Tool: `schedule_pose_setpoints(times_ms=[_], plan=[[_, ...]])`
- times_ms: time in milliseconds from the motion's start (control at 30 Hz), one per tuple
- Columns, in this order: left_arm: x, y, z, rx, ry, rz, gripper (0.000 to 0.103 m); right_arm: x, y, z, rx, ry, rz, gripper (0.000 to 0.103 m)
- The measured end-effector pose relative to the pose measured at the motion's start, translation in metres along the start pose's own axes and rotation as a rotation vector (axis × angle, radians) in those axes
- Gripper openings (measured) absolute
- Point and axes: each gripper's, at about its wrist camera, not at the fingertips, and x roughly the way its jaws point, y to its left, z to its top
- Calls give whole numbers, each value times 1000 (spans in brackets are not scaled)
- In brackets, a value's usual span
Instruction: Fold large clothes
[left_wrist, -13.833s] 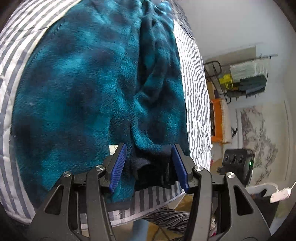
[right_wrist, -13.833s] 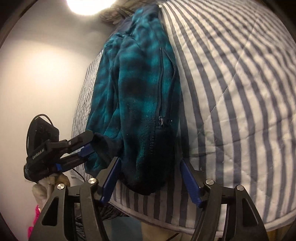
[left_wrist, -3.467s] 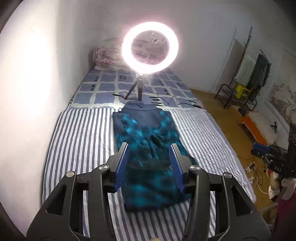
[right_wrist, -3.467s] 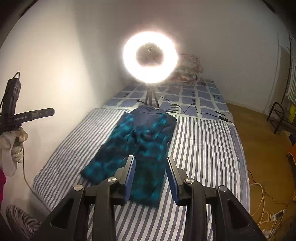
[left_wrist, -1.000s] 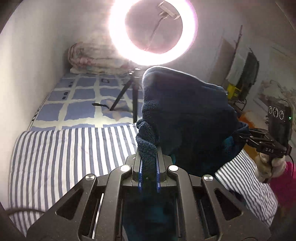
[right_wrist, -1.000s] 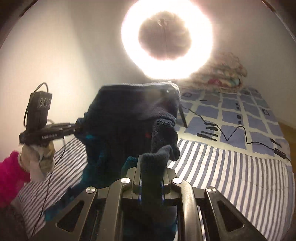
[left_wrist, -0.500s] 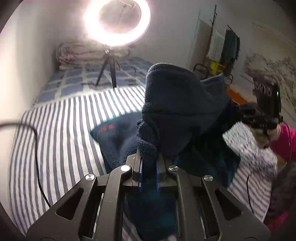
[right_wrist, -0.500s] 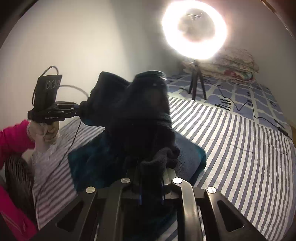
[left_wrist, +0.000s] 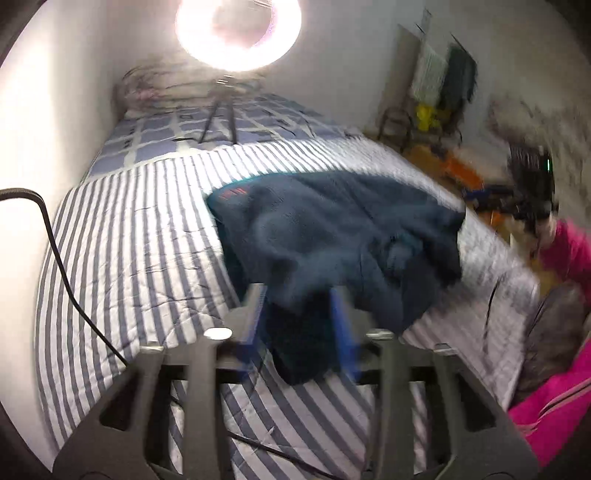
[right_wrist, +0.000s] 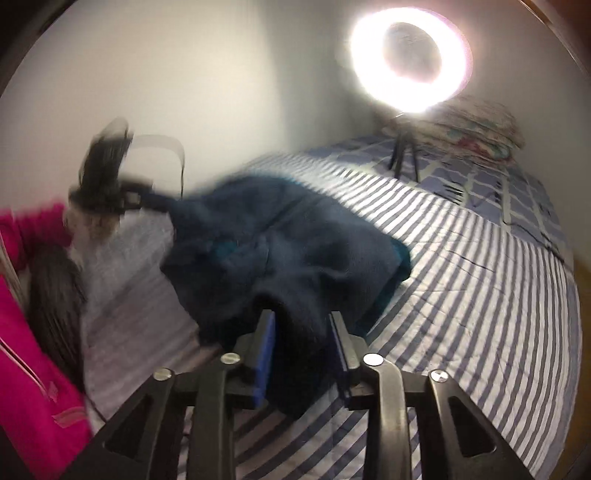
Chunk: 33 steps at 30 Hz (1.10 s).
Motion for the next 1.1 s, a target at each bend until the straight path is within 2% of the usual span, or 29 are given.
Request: schedule_pose_setpoints(times_ms=[33,67,133,233,300,333,367,400,433,467,567,667,767,833,900,967,1033,1100], plan=[[-2,10,5,-58,-10,-21,61,-6,-5,2,39,-17,14,44],[-1,23,11,-143,-15,-56,61,-13,-15,6,117,-43,47,58],[9,46,20,-299,-2,-117,61,-15,-30,11,242,-73,111,65],[32,62,26,-403,42,-183,61,2,-47,14,393,-44,151,65],[50,64,27,-439,88,-219,61,26,-55,9,478,27,195,64],[54,64,25,-452,100,-232,56,33,-56,7,495,49,206,63],[62,63,23,-463,112,-247,45,44,-55,4,511,75,230,57],[69,61,21,-458,133,-230,11,55,-53,1,515,101,255,51],[73,58,19,-443,150,-211,4,62,-48,0,511,125,260,34],[73,57,19,-432,149,-202,4,67,-44,-1,500,145,261,20],[57,49,24,-400,107,-200,4,61,-31,6,435,143,220,9],[33,47,25,-407,73,-218,2,29,-29,15,406,75,199,7],[29,41,16,-385,95,-197,2,11,-34,14,408,52,184,7],[43,36,5,-356,147,-155,2,18,-35,6,411,85,173,6],[67,39,-9,-378,218,-139,2,43,-34,-14,425,173,154,6],[82,40,-19,-373,253,-122,2,68,-31,-29,416,259,119,6],[82,35,-16,-317,256,-103,2,82,-31,-37,415,297,110,6],[69,29,-8,-257,236,-75,3,74,-29,-30,377,281,121,7]])
